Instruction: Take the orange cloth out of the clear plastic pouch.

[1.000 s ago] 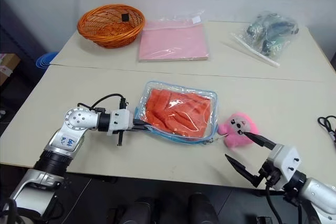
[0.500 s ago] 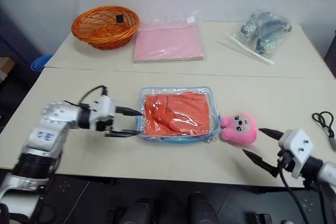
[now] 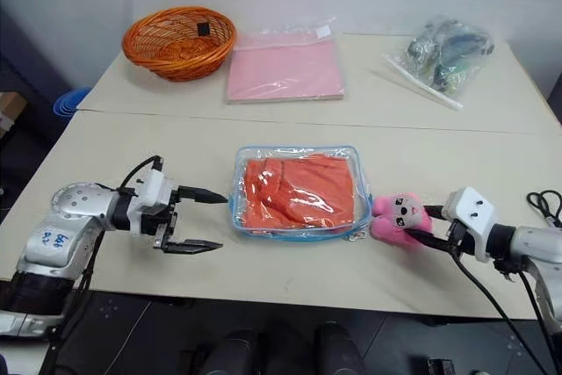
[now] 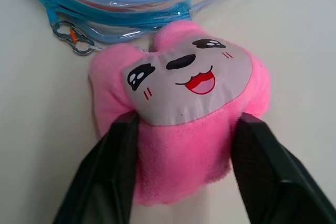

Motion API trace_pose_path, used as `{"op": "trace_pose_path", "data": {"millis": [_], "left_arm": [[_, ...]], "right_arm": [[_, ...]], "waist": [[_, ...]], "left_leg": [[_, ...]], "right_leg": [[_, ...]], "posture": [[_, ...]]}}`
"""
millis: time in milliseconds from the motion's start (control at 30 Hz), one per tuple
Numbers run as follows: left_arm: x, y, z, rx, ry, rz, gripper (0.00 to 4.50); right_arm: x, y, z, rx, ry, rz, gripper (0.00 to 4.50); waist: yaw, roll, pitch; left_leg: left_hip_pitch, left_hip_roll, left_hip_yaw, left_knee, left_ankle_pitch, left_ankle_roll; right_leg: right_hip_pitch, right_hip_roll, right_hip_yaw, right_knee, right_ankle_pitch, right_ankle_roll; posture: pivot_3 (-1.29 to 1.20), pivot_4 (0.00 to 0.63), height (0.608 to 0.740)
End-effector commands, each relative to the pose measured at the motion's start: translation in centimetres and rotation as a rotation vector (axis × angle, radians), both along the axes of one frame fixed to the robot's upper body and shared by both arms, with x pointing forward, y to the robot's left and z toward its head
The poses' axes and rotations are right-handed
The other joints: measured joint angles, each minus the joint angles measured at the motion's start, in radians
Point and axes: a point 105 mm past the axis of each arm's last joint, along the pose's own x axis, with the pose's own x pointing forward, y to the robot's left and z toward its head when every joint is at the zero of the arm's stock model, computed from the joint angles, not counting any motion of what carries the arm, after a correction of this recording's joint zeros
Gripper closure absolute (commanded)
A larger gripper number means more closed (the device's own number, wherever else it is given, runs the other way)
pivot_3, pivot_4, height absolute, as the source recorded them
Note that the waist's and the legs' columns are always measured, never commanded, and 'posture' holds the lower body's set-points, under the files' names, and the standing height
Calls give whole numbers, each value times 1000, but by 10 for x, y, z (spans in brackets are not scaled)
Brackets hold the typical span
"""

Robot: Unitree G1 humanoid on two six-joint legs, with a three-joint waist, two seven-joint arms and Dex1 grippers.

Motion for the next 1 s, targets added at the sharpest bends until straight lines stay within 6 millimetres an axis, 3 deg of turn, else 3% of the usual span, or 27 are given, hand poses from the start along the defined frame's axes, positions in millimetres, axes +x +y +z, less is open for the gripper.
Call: {"op": "trace_pose_path", "data": {"millis": [33, 200, 367, 533, 733, 900, 1000], "left_arm": [[-7, -4, 4, -36, -9, 4, 0], [-12, -9, -9, -58, 22, 34, 0], [-17, -15, -22, -60, 48, 26, 0], [-18, -22, -26, -55, 50, 6, 0], [-14, -29, -33, -27, 26, -9, 0], [-1, -42, -35, -25, -20, 11, 0], [7, -49, -39, -17, -44, 24, 0]], "right_arm": [[-11, 3, 18, 53, 10, 58, 3183], [-31, 16, 39, 124, 43, 134, 4472], [-45, 49, 52, 156, 17, 272, 4472], [-54, 63, 26, 124, 57, 306, 4472], [-44, 38, 10, 111, 22, 170, 4472], [-27, 3, 13, 87, -75, -11, 4472], [-31, 2, 17, 139, -77, 8, 4472]], "waist": [[2, 0, 0], [5, 0, 0], [2, 0, 0], [4, 0, 0], [5, 0, 0], [6, 0, 0], [6, 0, 0]], "left_leg": [[0, 0, 0, 0, 0, 0], [0, 0, 0, 0, 0, 0], [1, 1, 0, -1, 0, 0], [0, 1, 0, -1, 0, 0], [0, 0, 0, -1, 0, 0], [0, 0, 0, 0, 0, -1], [0, 0, 0, 0, 0, -1]], "right_leg": [[0, 0, 0, 0, 0, 0], [0, 0, 0, -1, 0, 0], [1, 0, 0, -1, 0, 0], [1, 0, 0, -2, 0, 0], [1, 0, 0, -2, 0, 0], [1, 0, 0, -2, 0, 0], [1, 0, 0, -1, 0, 0]], "posture": [[0, 150, 740], [0, 150, 740], [0, 150, 740], [0, 150, 740], [0, 150, 740], [0, 150, 740], [0, 150, 740]]}}
